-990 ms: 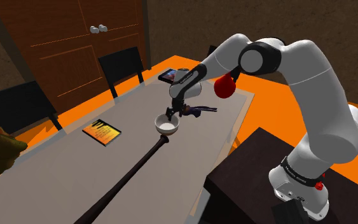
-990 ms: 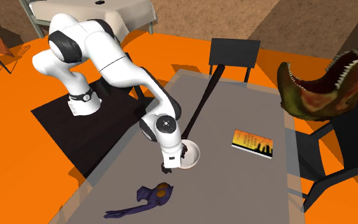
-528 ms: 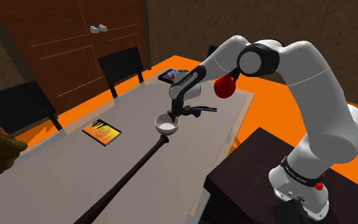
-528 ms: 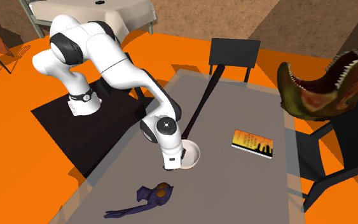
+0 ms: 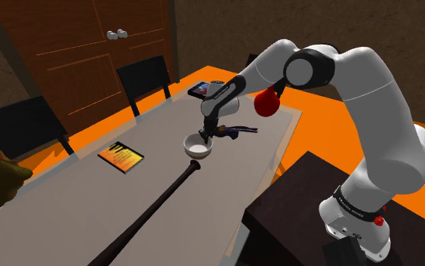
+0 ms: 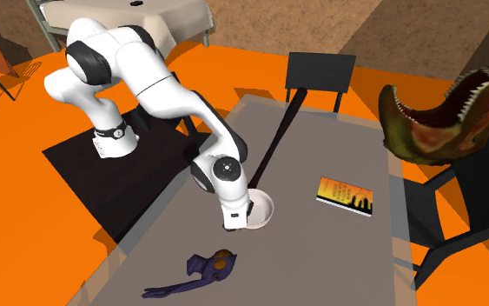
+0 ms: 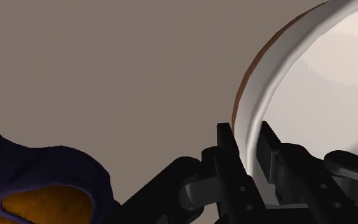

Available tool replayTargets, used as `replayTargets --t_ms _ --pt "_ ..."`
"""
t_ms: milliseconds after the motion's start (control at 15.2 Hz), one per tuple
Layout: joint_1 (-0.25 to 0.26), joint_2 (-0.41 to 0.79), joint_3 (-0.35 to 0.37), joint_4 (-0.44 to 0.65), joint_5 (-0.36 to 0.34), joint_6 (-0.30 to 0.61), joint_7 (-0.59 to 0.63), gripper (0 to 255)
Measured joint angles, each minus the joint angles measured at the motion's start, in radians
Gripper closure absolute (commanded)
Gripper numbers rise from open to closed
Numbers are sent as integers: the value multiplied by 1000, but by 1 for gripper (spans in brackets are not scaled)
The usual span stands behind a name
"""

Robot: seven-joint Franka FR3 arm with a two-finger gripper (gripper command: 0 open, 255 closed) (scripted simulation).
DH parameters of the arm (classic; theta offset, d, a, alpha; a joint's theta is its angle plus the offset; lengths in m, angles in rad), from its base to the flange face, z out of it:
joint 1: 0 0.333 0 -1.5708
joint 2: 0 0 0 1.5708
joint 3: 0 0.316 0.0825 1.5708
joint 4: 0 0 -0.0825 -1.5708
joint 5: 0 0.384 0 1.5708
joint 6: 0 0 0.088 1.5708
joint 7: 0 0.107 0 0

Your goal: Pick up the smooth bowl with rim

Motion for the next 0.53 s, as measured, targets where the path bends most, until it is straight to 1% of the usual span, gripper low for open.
replayTargets --t_ms 528 --pt "1 -84 -4 -31 -4 -53 10 255"
